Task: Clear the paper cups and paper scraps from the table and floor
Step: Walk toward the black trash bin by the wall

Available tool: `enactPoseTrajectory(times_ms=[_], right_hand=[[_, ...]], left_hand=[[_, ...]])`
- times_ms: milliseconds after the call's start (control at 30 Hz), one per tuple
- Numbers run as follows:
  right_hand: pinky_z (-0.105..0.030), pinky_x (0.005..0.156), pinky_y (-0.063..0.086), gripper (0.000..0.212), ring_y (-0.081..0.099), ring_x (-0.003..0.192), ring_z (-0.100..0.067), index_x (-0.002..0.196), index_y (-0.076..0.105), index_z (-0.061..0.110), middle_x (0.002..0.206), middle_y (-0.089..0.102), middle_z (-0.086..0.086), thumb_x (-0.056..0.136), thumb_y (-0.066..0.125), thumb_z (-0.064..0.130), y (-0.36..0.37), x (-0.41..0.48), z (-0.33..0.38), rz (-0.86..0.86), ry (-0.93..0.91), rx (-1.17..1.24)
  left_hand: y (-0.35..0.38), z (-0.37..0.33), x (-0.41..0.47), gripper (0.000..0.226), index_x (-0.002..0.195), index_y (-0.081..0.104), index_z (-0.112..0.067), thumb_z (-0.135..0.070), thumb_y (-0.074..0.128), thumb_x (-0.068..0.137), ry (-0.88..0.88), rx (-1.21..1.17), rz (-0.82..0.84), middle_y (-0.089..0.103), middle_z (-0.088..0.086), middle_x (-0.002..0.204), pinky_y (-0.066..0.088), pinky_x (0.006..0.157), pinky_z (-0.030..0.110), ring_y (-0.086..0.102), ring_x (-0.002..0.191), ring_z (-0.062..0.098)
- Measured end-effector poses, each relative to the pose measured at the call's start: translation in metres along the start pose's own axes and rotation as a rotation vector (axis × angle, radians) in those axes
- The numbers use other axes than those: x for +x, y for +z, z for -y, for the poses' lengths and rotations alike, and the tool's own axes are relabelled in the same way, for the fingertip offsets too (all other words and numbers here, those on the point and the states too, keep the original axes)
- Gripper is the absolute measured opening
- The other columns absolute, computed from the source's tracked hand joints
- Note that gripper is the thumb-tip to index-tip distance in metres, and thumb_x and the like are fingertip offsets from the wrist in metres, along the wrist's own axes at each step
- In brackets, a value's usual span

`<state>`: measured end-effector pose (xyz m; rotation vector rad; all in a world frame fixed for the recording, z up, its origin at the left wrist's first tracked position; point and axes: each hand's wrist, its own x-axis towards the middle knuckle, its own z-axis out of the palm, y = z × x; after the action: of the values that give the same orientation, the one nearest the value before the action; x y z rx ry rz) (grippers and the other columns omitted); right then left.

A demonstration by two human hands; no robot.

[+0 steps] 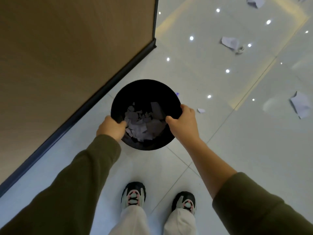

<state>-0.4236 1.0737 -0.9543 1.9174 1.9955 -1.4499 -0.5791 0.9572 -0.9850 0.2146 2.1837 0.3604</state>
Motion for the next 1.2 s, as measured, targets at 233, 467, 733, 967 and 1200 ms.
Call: enactPoseTrajectory(times_ms=[233,467,733,967,1200], right_hand=[[-0.025,0.087,0.044,0.056,0.049,0.102,-0.009,0.137,0.038,0.013,0.138,0.04,-0.003,0.084,0.055,0.019,-0.006,-0.002,-0.007,-0.004,0.003,0.041],[-0.039,0.095,0.048,0.056,0.054,0.113,-0.021,0.136,0.041,0.014,0.13,0.051,-0.005,0.082,0.055,0.018,-0.061,-0.022,0.041,-0.059,-0.048,0.056],[-0.033,0.099,0.043,0.06,0.045,0.125,-0.024,0.14,0.034,0.012,0.135,0.046,-0.005,0.082,0.048,0.0,-0.176,-0.074,0.131,-0.249,-0.189,0.127],[-0.022,0.083,0.04,0.059,0.053,0.116,-0.017,0.138,0.038,0.017,0.121,0.055,0.004,0.082,0.043,-0.001,-0.303,-0.161,0.213,-0.362,-0.312,0.226],[-0.023,0.086,0.038,0.048,0.055,0.113,-0.015,0.134,0.044,0.016,0.126,0.058,0.001,0.087,0.054,0.015,-0.414,-0.27,0.277,-0.458,-0.398,0.251]], left_hand=[[0.013,0.016,-0.01,0.024,0.112,0.054,-0.003,-0.007,0.041,0.091,0.016,-0.124,-0.039,0.06,0.023,0.109,0.053,0.085,0.049,0.06,0.091,0.04],[-0.03,-0.026,-0.057,0.014,0.093,0.055,-0.001,-0.004,0.043,0.087,0.098,-0.119,-0.071,0.062,0.023,0.095,0.053,0.081,0.049,0.06,0.085,0.04],[-0.122,-0.135,-0.151,0.015,0.081,0.052,0.001,-0.003,0.041,0.091,0.235,-0.211,-0.005,0.066,0.026,0.075,0.057,0.058,0.041,0.067,0.061,0.035],[-0.217,-0.234,-0.278,0.016,0.08,0.053,0.003,-0.004,0.042,0.091,0.391,-0.253,0.012,0.064,0.024,0.07,0.05,0.037,0.027,0.062,0.041,0.026],[-0.287,-0.299,-0.398,0.019,0.076,0.054,0.003,-0.005,0.043,0.089,0.503,-0.247,-0.007,0.064,0.023,0.065,0.052,0.048,0.033,0.064,0.05,0.031]])
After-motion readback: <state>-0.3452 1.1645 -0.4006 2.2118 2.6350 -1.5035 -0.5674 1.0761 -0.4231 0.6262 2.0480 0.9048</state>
